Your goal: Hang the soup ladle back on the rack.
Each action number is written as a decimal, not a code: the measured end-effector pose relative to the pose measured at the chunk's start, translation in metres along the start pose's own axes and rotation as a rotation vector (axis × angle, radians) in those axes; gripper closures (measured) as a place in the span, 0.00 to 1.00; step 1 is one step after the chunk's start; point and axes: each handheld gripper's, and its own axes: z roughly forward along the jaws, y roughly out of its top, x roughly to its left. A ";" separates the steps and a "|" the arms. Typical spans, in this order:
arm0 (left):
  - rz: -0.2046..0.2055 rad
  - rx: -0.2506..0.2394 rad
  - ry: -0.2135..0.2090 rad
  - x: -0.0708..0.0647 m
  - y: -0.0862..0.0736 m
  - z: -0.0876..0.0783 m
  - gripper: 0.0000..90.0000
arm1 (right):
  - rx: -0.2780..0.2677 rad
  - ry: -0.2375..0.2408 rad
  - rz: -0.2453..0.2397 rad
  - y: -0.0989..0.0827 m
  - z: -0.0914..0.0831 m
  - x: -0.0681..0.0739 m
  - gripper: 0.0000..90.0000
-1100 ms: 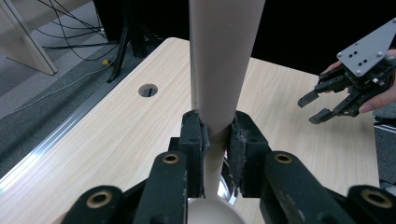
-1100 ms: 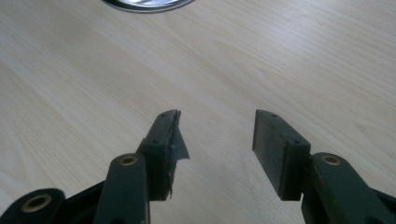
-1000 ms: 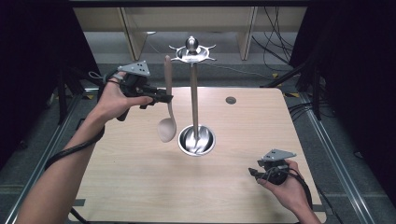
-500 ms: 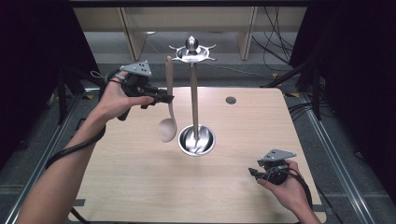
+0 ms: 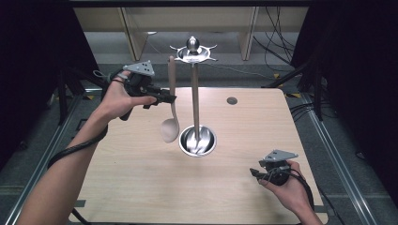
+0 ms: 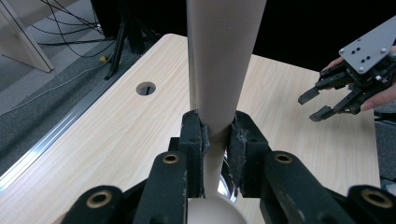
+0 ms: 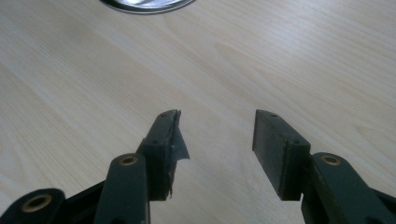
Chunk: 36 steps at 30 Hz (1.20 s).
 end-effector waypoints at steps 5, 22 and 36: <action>-0.001 0.002 -0.001 0.000 0.001 0.002 0.84 | 0.003 -0.002 -0.004 0.000 0.000 0.000 0.57; -0.020 -0.009 0.018 -0.003 0.001 0.008 0.84 | -0.008 -0.004 0.024 -0.001 0.000 0.003 0.57; -0.044 -0.048 0.048 -0.009 -0.003 0.010 0.84 | -0.009 -0.008 -0.009 0.000 -0.001 0.000 0.57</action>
